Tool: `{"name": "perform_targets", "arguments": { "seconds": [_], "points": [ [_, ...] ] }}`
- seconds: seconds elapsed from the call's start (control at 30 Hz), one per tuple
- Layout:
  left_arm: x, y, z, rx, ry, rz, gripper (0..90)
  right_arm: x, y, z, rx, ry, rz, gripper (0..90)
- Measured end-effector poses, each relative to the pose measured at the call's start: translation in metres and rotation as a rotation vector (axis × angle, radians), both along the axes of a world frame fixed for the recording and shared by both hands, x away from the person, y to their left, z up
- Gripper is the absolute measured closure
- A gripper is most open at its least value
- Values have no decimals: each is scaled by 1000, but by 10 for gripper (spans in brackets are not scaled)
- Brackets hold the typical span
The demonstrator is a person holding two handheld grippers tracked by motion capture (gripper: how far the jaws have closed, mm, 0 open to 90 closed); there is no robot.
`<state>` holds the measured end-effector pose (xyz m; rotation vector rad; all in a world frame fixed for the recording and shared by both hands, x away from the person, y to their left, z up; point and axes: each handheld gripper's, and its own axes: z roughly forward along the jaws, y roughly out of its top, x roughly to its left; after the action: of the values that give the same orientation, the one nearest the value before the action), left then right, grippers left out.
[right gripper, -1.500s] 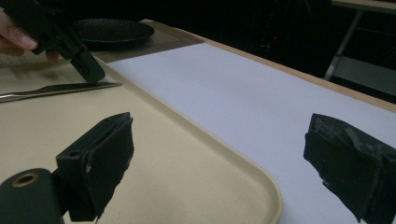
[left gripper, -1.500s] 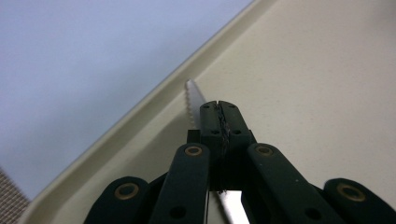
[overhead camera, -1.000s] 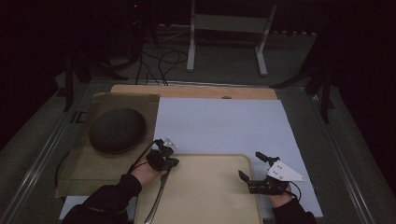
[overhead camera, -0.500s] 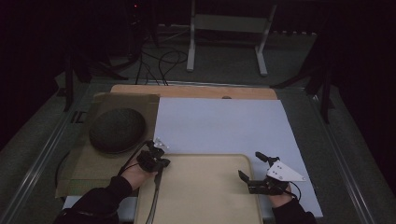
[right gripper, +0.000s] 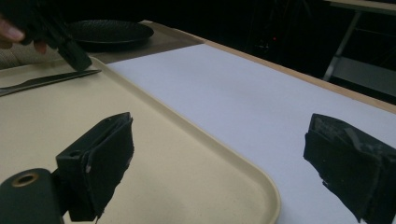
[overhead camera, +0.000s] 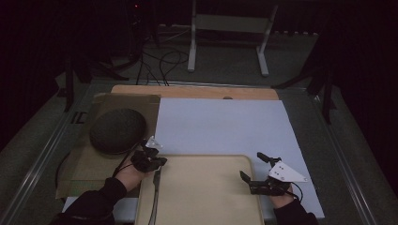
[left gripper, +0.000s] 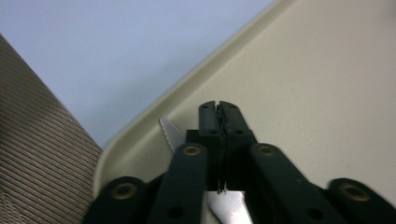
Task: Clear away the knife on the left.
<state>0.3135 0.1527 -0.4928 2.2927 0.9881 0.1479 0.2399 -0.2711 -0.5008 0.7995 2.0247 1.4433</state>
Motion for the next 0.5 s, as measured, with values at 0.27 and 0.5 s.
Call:
{"name": "perform_targets", "arguments": {
  "seconds": [0.27, 0.5],
  "points": [
    [0, 26, 8, -112, -17, -70, 581, 0, 0, 1, 0, -1, -1, 80],
    [-6, 45, 14, -161, -34, -75, 340, 0, 0, 1, -3, -3, -3, 81]
  ]
}}
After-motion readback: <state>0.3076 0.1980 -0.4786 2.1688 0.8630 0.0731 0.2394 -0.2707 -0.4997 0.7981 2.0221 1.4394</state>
